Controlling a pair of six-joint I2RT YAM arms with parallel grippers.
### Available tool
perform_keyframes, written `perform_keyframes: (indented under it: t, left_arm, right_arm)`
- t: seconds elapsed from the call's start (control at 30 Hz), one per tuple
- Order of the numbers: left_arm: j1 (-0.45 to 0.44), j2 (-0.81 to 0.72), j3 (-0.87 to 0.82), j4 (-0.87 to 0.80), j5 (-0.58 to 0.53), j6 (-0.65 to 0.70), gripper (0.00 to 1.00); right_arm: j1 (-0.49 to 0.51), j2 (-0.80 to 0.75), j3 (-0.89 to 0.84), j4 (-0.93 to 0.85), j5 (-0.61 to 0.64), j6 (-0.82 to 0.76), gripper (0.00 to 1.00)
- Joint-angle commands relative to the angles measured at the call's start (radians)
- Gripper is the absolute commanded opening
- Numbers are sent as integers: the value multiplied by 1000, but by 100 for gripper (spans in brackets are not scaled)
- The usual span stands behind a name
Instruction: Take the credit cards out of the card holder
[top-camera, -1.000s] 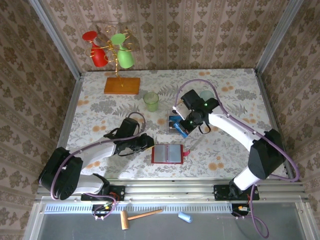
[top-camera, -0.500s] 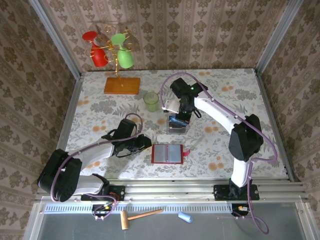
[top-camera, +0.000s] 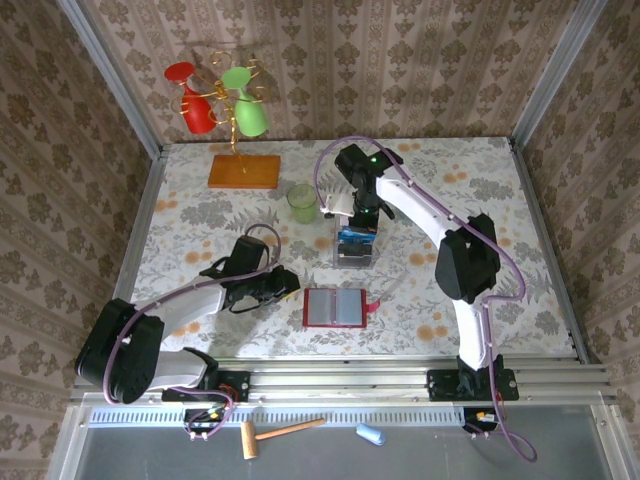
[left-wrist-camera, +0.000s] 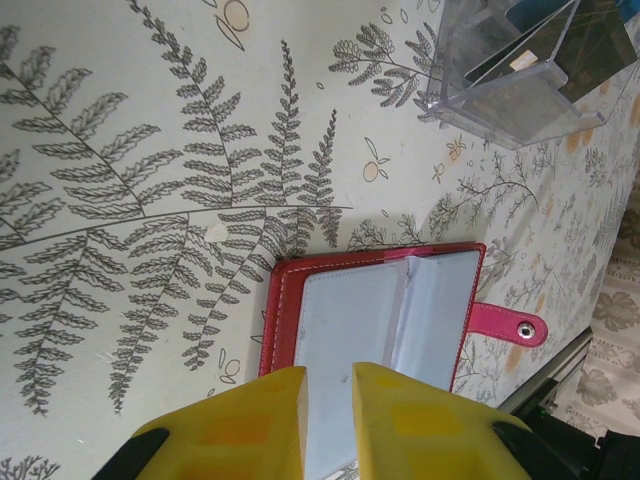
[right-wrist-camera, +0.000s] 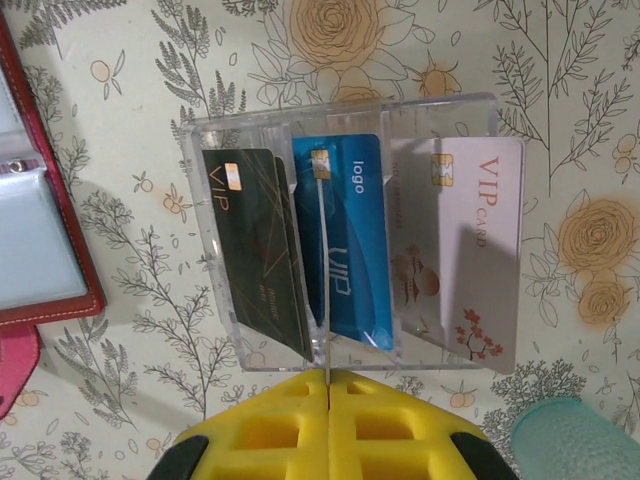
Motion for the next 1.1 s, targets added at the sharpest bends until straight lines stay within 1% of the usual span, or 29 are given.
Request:
perform_keyframes:
  t: [0.0, 0.27, 0.67, 0.77, 0.83, 0.9, 0.97, 1.07]
  left_arm:
    - [13, -13, 1, -9, 11, 29, 20]
    - [28, -4, 0, -5, 16, 30, 20]
    - [34, 7, 1, -5, 24, 32, 20]
    - [35, 7, 0, 0, 25, 27, 20]
    - [35, 9, 4, 0, 28, 28, 20]
    - [35, 9, 8, -1, 33, 32, 20]
    - [35, 10, 11, -5, 36, 33, 20]
    - [33, 12, 13, -3, 39, 35, 21]
  right_arm:
    - [-6, 45, 62, -74, -4, -51, 0]
    - [-13, 130, 152, -118, -54, -68, 0]
    - [-17, 214, 162, -149, -107, -68, 0]
    - [-19, 212, 165, -134, -89, -56, 6]
    - [-21, 192, 165, -106, -70, -40, 15]
    - [-23, 167, 165, -81, -57, -26, 19]
    - [-24, 132, 162, -59, -45, -14, 22]
    - [-25, 68, 135, -11, -20, 11, 23]
